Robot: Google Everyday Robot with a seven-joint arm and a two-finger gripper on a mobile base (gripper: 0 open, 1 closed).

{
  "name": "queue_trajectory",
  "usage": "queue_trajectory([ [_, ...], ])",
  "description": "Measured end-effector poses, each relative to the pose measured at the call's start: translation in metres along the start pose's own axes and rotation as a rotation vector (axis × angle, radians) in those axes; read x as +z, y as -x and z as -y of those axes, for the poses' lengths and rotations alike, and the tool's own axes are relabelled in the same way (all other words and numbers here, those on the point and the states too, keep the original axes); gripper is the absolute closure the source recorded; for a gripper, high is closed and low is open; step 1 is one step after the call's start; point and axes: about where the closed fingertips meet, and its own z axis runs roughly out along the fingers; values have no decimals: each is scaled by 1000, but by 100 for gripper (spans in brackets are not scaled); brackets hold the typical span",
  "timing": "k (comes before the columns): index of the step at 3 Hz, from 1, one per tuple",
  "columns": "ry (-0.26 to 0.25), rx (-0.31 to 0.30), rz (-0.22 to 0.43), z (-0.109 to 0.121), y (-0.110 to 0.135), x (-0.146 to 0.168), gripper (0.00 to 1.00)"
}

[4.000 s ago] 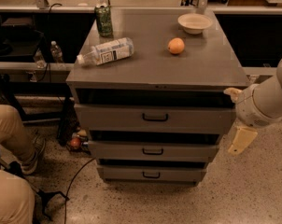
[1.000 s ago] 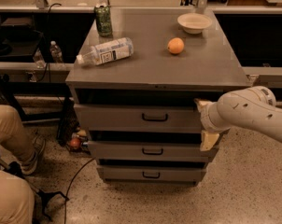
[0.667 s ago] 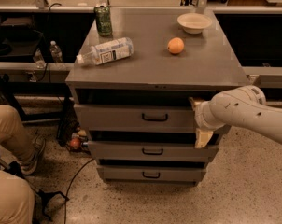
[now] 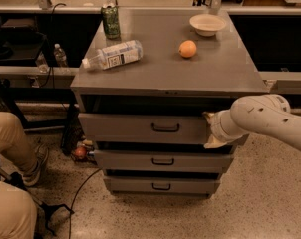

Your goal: Open top drawer

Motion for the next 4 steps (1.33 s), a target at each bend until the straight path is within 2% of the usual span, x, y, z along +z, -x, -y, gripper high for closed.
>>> queue_trajectory([
  [2,31,43,26,-28,-7,-36,93],
  [3,32,43,25,-28,-7,-36,100],
  [4,45,40,15,-35,-8,-38,100],
])
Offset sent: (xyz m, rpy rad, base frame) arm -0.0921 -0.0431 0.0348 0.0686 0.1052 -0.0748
